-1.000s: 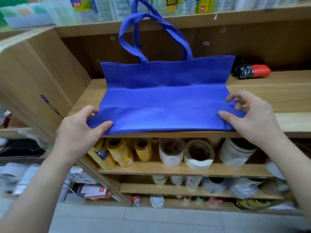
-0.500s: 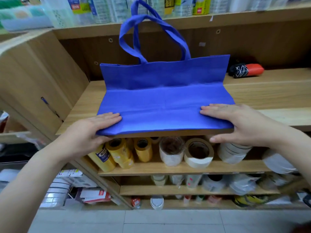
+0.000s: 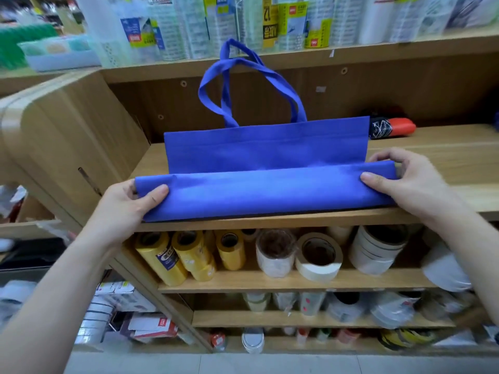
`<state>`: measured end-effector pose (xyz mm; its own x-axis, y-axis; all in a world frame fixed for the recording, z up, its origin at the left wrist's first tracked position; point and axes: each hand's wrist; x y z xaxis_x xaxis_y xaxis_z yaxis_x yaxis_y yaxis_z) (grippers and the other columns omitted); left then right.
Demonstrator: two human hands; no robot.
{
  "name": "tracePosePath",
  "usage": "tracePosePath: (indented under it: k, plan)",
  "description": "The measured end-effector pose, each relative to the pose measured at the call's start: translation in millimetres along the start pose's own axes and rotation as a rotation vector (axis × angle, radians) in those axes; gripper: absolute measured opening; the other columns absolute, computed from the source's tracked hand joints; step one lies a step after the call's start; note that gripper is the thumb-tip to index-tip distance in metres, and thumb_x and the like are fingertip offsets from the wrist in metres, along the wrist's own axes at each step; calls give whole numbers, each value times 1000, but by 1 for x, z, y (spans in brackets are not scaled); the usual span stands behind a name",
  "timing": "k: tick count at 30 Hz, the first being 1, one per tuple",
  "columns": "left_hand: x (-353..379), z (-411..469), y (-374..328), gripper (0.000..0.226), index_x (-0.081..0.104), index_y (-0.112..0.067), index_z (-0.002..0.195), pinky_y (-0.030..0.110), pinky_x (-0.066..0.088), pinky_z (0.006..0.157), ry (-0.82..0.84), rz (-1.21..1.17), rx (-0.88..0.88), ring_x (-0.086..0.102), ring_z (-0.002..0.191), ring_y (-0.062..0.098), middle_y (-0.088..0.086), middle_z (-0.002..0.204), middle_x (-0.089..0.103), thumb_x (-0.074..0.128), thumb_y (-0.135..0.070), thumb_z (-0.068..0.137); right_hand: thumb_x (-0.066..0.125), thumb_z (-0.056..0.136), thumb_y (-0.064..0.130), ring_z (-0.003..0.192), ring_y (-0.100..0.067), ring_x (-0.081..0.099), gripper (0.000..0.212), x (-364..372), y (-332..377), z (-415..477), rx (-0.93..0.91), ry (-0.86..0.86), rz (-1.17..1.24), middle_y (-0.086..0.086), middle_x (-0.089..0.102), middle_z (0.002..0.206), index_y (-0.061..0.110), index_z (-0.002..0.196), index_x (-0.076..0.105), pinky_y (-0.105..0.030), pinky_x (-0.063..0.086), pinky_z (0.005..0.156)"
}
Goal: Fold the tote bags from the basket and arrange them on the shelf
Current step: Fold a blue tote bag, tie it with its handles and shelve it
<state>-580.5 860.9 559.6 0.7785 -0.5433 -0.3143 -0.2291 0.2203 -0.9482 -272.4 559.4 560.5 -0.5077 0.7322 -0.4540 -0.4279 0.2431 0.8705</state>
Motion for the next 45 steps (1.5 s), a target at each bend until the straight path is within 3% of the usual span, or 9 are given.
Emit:
tracePosePath:
  k: [11, 15, 18, 20, 24, 28, 33, 38, 45]
  plan:
    - [33, 9, 0, 34, 56, -16, 98, 35, 36, 60, -349, 955, 68, 53, 80, 32, 8, 91, 64, 51, -50, 95, 54, 91, 52, 93, -36, 59, 33, 21, 14, 14, 160, -149, -834, -5, 56, 87, 30, 116, 50, -36, 38, 68]
    - [33, 11, 0, 36, 53, -16, 114, 39, 45, 78, -395, 820, 231, 53, 105, 28, 8, 113, 55, 70, -31, 87, 51, 92, 54, 97, -36, 60, 38, 23, 15, 18, 180, -159, -1002, -9, 59, 105, 25, 117, 50, -37, 42, 68]
    - [26, 16, 10, 24, 68, -17, 108, 33, 43, 98, -114, 760, 615, 53, 114, 20, 3, 118, 61, 69, -6, 87, 63, 91, 24, 86, -38, 58, 20, 31, 1, 16, -310, -220, -847, -11, 55, 102, 13, 107, 59, -44, 51, 70]
    - [21, 17, 11, 20, 69, -28, 111, 35, 41, 108, 105, 630, 502, 53, 122, 8, -9, 124, 62, 62, -29, 93, 60, 95, 24, 90, -32, 62, 15, 31, -5, 15, -514, -64, -728, -5, 63, 101, 13, 101, 67, -40, 51, 74]
    - [9, 20, 7, 82, 43, -46, 136, 17, 16, 113, 383, 739, 361, 20, 136, -16, -35, 142, 30, 58, -80, 63, 46, 82, 78, 127, -8, 47, 69, 22, -5, 9, -340, 237, -671, 12, 56, 136, 30, 129, 61, -32, 37, 103]
    - [1, 19, 3, 81, 42, -49, 138, 9, 15, 111, 446, 774, 339, 18, 136, -20, -39, 144, 27, 85, -42, 69, 51, 56, 93, 142, -2, 29, 99, 11, -4, 5, -283, 380, -723, 22, 37, 149, 43, 141, 45, -33, 24, 118]
    - [-15, 14, -4, 54, 70, -49, 109, 21, 41, 98, 367, 519, 174, 53, 116, -10, -29, 119, 64, 69, 0, 86, 84, 70, 37, 123, 20, 42, 59, -12, 7, -1, -167, 442, -529, 37, 51, 130, 48, 123, 61, -2, 27, 101]
    - [-13, 11, 1, 26, 76, -39, 82, 30, 47, 71, 62, 200, 107, 62, 67, 0, -13, 74, 73, 61, -21, 93, 71, 85, 15, 59, 6, 60, 17, -22, 15, 2, -33, 291, -211, 18, 72, 72, 32, 85, 75, -8, 42, 62]
    - [14, 10, 16, 52, 42, -14, 62, 39, 30, 59, -315, 756, 256, 42, 68, 31, 5, 60, 47, 32, -48, 100, 71, 88, 26, 84, -8, 69, 6, 11, 4, 9, 81, -163, -92, 9, 72, 87, 25, 93, 68, -24, 50, 75]
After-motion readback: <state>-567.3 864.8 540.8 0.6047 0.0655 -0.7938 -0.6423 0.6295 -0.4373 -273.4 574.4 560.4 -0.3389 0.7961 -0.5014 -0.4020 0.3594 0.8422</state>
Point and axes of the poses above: each hand's wrist, its own z-axis towards the middle knuckle, its own x-axis out of the palm, y = z × x
